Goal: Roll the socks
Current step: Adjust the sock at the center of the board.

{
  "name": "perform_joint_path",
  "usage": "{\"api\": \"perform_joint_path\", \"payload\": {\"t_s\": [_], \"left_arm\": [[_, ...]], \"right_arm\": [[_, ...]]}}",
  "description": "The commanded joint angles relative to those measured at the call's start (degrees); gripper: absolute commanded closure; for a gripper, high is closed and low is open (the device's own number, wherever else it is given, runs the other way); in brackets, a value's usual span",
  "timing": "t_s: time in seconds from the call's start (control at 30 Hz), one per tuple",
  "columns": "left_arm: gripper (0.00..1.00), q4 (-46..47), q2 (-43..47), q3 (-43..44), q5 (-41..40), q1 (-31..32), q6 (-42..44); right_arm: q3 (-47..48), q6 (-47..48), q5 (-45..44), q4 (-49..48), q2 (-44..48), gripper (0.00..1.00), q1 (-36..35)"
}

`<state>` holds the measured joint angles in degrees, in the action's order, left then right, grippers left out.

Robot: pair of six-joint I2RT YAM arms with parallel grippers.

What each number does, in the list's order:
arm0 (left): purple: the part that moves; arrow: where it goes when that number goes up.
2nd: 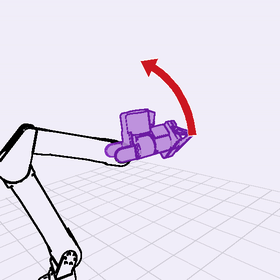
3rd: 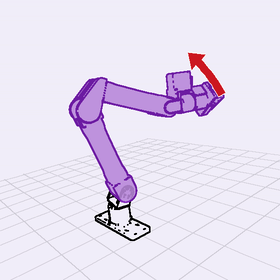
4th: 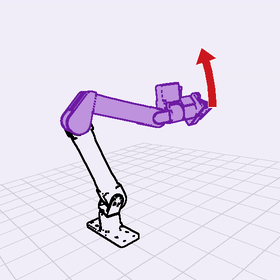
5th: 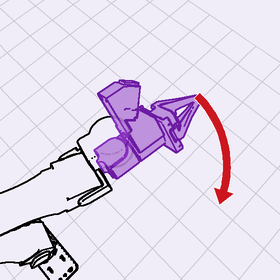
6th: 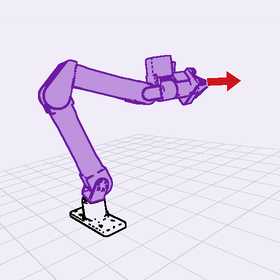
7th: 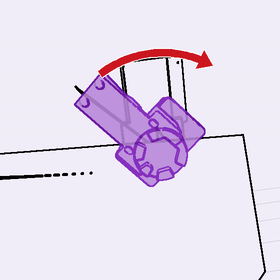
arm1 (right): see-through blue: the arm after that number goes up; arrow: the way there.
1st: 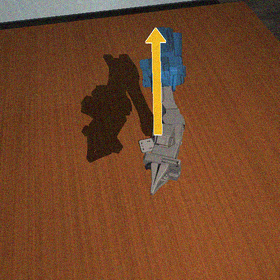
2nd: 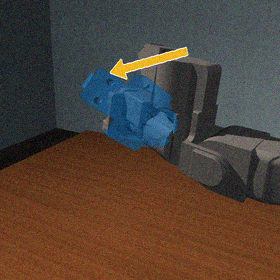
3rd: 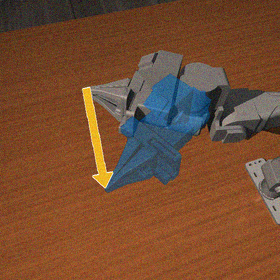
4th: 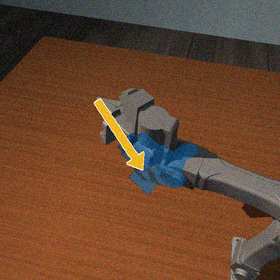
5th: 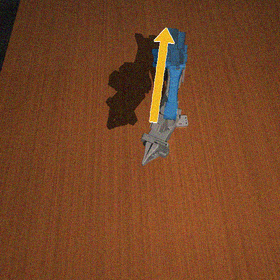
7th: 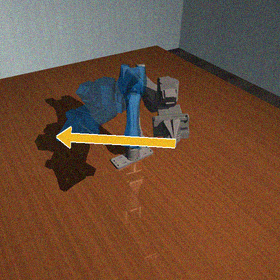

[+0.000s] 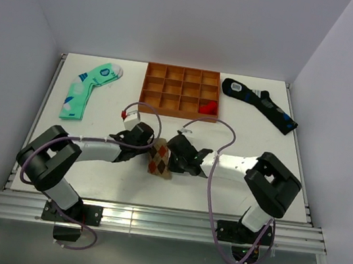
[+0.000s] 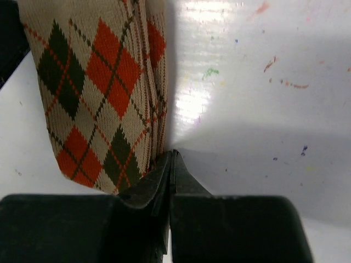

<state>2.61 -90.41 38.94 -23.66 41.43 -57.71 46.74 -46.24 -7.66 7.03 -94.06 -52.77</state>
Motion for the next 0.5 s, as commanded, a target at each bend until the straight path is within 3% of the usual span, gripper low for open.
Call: {"api": "perform_joint_path", "payload": {"t_s": [0.0, 0.47], "left_arm": [[0.86, 1.8, -0.6, 2.3, 1.1, -0.1, 2.1], [0.84, 1.3, -3.0, 5.5, 2.7, -0.1, 4.5]], "right_arm": [[-1.6, -1.3, -0.1, -1.7, 3.2, 1.0, -0.9], [-3.4, -1.6, 0.6, -4.1, 3.9, 1.0, -2.2]]}}
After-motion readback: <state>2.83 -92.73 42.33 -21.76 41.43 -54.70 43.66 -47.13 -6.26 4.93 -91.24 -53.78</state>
